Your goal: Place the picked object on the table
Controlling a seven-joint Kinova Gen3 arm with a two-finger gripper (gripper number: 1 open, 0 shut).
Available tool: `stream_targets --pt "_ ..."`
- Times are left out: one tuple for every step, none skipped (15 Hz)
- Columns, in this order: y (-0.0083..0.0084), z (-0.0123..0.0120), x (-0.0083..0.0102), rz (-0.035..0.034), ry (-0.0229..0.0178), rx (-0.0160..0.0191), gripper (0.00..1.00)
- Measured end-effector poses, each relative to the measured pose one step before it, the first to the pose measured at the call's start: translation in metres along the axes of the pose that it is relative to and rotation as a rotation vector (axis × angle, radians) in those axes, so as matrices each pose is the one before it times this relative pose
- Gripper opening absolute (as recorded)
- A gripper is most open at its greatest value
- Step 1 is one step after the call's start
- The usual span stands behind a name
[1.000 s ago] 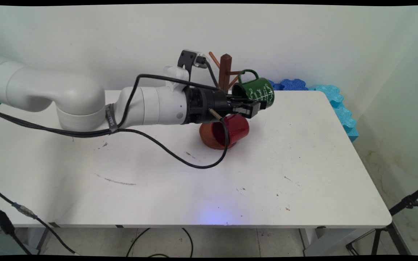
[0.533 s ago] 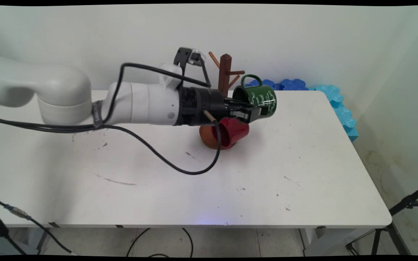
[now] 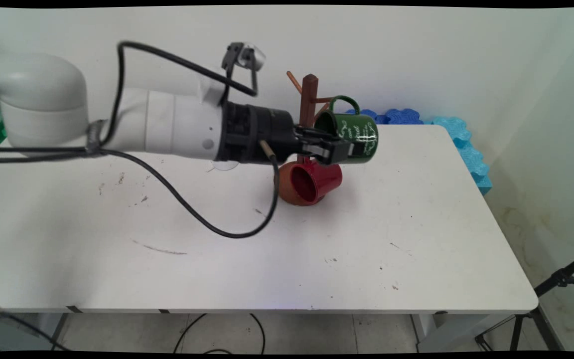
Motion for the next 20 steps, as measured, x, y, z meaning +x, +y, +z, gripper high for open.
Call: stream_targets --pt "-0.00115 -0.00327 0.00135 0.0017 -0.00274 -0.00016 0.0" --pt "-0.00148 -0.00429 0.00168 0.00407 -0.00288 0.00037 0.0" --pt "-0.00133 -0.00325 0.0012 0.00452 -0.00119 0.00018 0.0" --pt "-0.00129 -0.00283 0.00084 0.00323 -0.00296 0.00081 0.0" --pt "-0.00149 -0.00374 0.00061 0.0016 -0.00975 0.00143 0.0" --pt "-0.00154 -0.00344 0.0005 -0.00375 -0.0107 0.00141 0.0" --pt "-0.00255 -0.00375 0.00061 -0.00426 -0.00648 0.00485 0.0" --pt "-0.00289 -0.0032 0.00021 -0.00387 -0.00494 0.00535 0.0" --pt "-0.00371 -0.00335 0.00004 -0.00531 -0.00588 0.00551 0.0" --pt "-0.00313 -0.0027 -0.00017 -0.00461 -0.00487 0.00449 0.0" --pt "-0.00178 -0.00193 -0.00011 -0.00254 -0.00265 0.00258 0.0" --pt "-0.00217 -0.00244 -0.00011 -0.00238 -0.0044 0.00228 0.0" --pt "-0.0012 -0.00126 0.00013 -0.0008 -0.00279 0.00067 0.0" --pt "-0.00121 -0.00235 0.00002 0.0006 -0.00488 -0.00099 0.0" --pt "-0.00007 -0.00201 0.00009 0.0025 -0.00392 -0.00231 0.0" --pt "0.0009 -0.00177 0.00043 0.00553 -0.00502 -0.00569 0.0" --pt "0.00118 -0.002 0.00039 0.00842 -0.00594 -0.00523 0.0" --pt "0.00086 -0.00122 0.00036 0.00594 -0.00405 -0.00386 0.0" --pt "0.00178 -0.00263 0.00021 0.01735 -0.01153 -0.00629 0.0" --pt "0.00096 -0.00226 -0.00012 0.0126 -0.00868 -0.00152 0.0"
